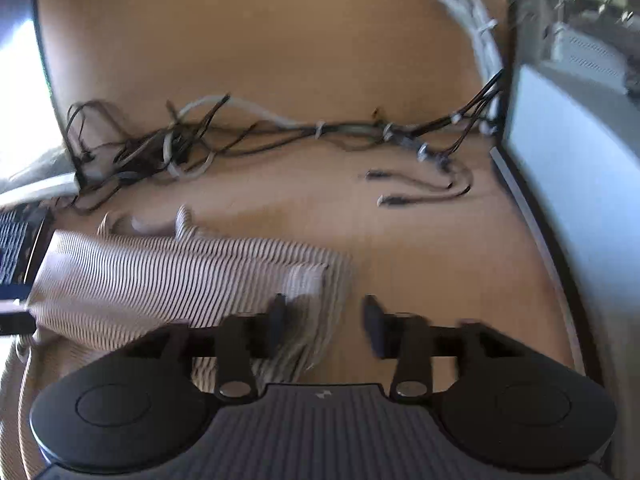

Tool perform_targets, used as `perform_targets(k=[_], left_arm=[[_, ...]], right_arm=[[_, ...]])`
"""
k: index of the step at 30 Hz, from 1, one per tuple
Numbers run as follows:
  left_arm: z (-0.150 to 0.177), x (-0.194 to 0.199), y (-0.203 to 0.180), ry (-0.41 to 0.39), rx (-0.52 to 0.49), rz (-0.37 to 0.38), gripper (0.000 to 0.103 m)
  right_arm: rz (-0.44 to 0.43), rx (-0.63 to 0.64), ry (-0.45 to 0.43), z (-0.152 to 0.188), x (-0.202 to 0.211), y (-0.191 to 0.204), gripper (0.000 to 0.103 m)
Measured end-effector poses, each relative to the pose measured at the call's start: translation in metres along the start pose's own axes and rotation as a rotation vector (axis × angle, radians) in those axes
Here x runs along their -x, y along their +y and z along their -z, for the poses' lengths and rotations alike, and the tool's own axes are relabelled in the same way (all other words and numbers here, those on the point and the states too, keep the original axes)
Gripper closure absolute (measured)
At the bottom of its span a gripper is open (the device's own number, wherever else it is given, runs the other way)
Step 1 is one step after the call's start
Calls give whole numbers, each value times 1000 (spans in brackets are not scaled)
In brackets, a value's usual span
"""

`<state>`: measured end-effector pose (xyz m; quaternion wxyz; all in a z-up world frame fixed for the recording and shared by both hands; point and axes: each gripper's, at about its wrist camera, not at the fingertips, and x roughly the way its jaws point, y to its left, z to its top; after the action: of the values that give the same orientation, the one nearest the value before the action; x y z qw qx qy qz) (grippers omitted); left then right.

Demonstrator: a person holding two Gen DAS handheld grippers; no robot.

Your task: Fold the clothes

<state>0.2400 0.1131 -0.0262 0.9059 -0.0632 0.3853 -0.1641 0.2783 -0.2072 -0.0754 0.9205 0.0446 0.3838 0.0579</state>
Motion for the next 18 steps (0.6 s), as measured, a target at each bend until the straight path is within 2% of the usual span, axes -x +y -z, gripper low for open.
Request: perform_targets(k=[2, 5, 6, 7, 9, 12, 15, 18], left_arm=[[-10, 0, -5, -29, 29, 48, 0], [-20, -6, -14, -65, 56, 111, 0], [-20, -13, -18, -60, 54, 120, 0], [-19, -22, -20, -41, 49, 112, 0], [-13, -42, -21, 12, 45, 78, 0], [-3, -48, -16, 18, 33, 53, 0], [1, -47, -13, 10, 9, 62, 0], [2, -50, -6, 6, 30, 69, 0]], right_arm=[[-18, -10, -61, -9, 15, 4, 32], [-125, -65, -151, -15, 34, 11, 3], [-168, -92, -174, -15, 37, 14, 0], [-211, -120, -180, -14, 37, 17, 0], [-265, -174, -127, -5, 20, 24, 0], [-260, -220, -5, 16, -12, 27, 0], [-241, -203, -29, 24, -16, 31, 0], [-253, -266, -7, 23, -17, 24, 0]])
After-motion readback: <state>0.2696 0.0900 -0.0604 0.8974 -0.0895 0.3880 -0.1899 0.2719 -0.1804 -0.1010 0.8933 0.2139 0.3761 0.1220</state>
